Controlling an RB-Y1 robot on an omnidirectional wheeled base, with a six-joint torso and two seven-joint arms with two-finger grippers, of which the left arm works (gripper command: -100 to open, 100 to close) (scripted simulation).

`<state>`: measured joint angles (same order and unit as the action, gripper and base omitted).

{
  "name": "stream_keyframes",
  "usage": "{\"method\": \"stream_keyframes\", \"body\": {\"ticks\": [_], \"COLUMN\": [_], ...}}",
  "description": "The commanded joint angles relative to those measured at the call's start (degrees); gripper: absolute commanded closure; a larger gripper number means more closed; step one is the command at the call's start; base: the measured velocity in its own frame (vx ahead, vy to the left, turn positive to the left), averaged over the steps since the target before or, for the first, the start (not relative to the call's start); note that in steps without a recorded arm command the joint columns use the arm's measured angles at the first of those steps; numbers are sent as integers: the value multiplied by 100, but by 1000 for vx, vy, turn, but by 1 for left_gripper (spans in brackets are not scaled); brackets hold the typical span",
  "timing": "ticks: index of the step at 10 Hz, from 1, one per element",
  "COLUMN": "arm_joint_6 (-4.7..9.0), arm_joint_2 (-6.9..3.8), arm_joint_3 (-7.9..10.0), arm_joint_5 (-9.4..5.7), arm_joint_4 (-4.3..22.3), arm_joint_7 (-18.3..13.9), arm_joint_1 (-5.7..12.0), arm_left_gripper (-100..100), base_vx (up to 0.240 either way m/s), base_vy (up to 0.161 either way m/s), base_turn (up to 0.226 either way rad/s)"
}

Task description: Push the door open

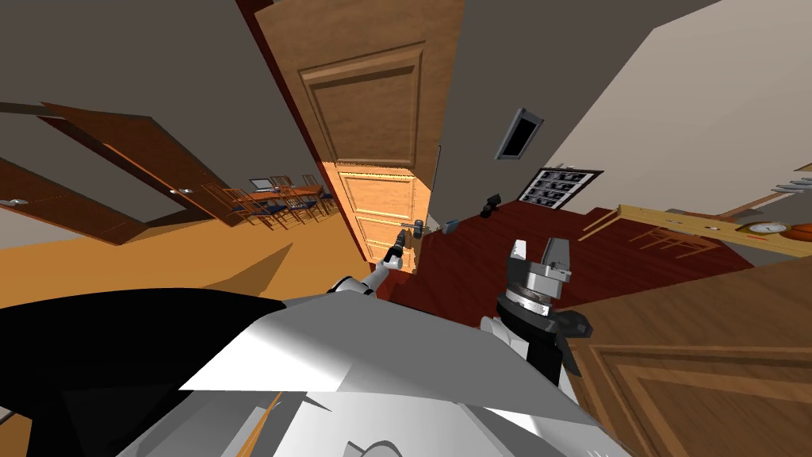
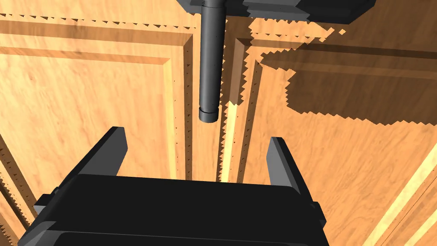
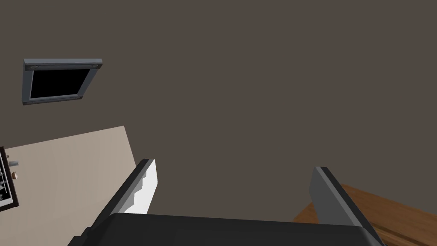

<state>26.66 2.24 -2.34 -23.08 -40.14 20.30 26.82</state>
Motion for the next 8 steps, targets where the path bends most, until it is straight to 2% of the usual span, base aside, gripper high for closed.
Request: {"method": "stream_keyframes", "body": {"ticks": [1, 2, 3, 4, 6, 7, 8], "arm_joint_6": [68, 40, 55, 57, 68, 78, 90], "arm_joint_2": [42, 33, -38, -73, -226, -316, -353], "arm_joint_3": [-38, -21, -20, -18, -6, 6, 19], "arm_joint_5": [-80, -50, -56, -56, -57, -58, -60], "arm_joint_4": [138, 94, 110, 111, 119, 126, 135], "arm_joint_7": [34, 31, 39, 40, 49, 58, 68], "arm_joint_1": [79, 55, 61, 61, 63, 65, 68], "arm_left_gripper": [-100, -100, -100, -100, -100, -100, -100], "base_vx": [-105, -45, 55, 138, 167, 195, 215], "base_vy": [-149, -74, 84, 142, 139, 91, 19], "base_turn": [8, 7, 1, -14, -9, -28, -26]}}
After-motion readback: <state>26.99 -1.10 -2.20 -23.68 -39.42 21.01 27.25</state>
